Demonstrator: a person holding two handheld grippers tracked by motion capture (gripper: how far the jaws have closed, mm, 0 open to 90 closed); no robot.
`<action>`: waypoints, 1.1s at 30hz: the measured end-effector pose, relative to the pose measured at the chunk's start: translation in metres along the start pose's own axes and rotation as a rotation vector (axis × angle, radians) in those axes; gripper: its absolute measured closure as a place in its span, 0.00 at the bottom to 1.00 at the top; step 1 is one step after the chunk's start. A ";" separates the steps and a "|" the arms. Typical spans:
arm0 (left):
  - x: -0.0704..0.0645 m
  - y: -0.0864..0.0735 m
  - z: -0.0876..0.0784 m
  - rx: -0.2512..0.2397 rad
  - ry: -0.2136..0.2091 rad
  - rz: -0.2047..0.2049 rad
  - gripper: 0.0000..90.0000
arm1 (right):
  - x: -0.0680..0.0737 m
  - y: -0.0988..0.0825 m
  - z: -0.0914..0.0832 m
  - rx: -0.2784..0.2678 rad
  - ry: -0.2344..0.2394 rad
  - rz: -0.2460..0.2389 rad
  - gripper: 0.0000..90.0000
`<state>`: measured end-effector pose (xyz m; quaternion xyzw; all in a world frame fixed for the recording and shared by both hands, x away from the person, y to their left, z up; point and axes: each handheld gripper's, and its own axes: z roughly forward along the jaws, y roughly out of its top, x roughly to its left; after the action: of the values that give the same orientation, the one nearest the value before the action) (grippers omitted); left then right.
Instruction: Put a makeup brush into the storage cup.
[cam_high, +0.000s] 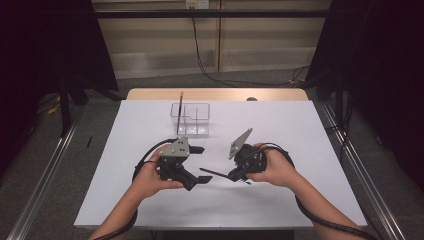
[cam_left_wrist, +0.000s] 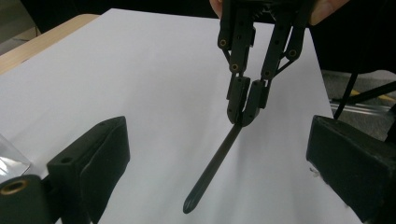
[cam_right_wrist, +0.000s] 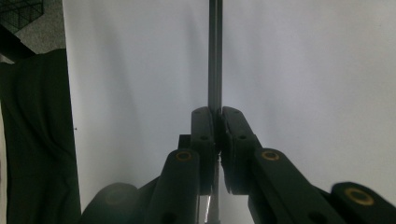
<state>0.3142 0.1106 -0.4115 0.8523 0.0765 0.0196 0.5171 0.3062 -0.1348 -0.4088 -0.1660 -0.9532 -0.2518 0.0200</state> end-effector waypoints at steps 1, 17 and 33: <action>0.000 0.001 0.000 0.008 -0.002 0.009 0.08 | 0.000 0.000 0.000 0.001 -0.003 -0.004 0.95; 0.002 0.006 0.005 0.104 -0.032 0.020 0.12 | 0.001 0.004 0.002 0.017 0.004 -0.024 0.94; 0.002 0.013 0.006 0.200 -0.062 0.067 0.32 | 0.003 0.009 0.001 0.024 0.002 -0.049 0.95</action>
<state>0.3177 0.0999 -0.4031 0.9020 0.0336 0.0029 0.4304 0.3062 -0.1259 -0.4053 -0.1422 -0.9599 -0.2409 0.0170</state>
